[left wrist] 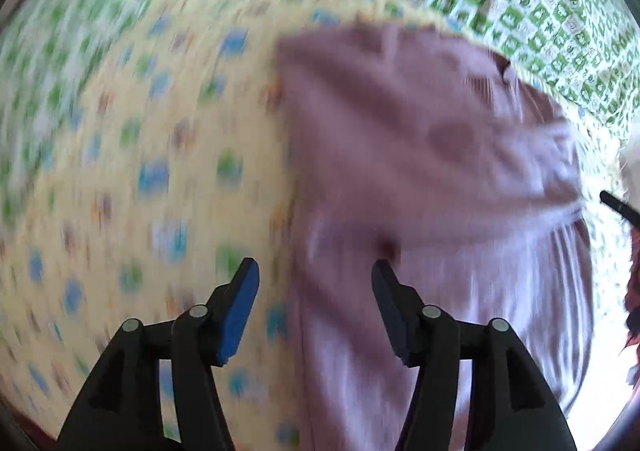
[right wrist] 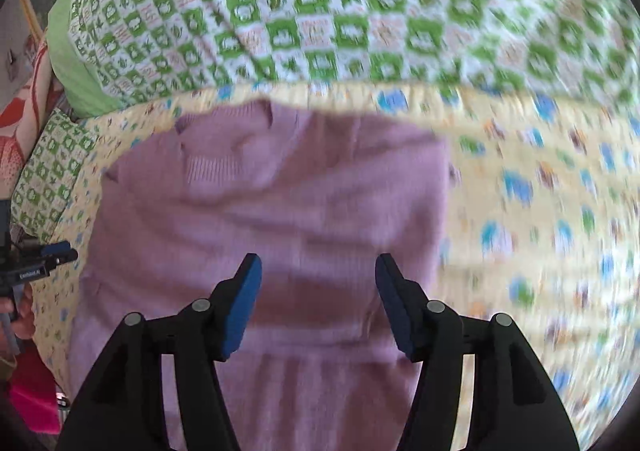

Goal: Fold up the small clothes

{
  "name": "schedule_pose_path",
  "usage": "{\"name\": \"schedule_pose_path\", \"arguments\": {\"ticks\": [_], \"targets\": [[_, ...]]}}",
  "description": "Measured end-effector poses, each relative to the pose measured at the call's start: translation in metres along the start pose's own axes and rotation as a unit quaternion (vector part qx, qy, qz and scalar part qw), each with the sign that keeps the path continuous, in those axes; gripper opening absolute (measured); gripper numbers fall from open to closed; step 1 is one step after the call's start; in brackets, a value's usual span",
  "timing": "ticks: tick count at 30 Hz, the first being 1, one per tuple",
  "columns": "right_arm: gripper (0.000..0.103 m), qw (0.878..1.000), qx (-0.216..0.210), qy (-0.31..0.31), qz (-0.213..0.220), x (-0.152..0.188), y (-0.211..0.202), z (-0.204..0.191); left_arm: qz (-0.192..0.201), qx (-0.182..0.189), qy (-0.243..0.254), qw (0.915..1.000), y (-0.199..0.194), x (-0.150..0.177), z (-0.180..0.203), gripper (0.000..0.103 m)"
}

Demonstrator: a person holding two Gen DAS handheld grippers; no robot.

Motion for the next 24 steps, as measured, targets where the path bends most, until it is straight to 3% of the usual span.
{"name": "schedule_pose_path", "arguments": {"ticks": [4, 8, 14, 24], "targets": [[0.061, 0.999, -0.001, 0.028, -0.023, 0.054, -0.015, 0.011, -0.019, 0.013, -0.016, 0.9996, -0.006, 0.074, 0.023, 0.062], [0.063, 0.998, -0.003, 0.052, -0.031, 0.097, -0.036, 0.022, -0.020, 0.036, -0.023, 0.9989, -0.021, 0.116, 0.038, 0.066], [0.067, 0.997, -0.003, 0.073, -0.027, 0.151, -0.067, 0.027, -0.020, 0.068, -0.015, 0.9973, -0.041, 0.151, 0.050, 0.070], [0.067, 0.990, 0.030, 0.132, -0.027, 0.221, -0.110, 0.079, -0.055, 0.093, 0.003, 0.9941, -0.039, 0.212, 0.077, 0.071]]}}
Point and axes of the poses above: each gripper's, at about its wrist camera, not at the fingertips, and y roughly the way its jaws point, z to its right, x to its underside, the point moved 6 cm from there along y, roughly the way its jaws point, and after that the axes turned 15 degrees about y, right-handed, at the moved point
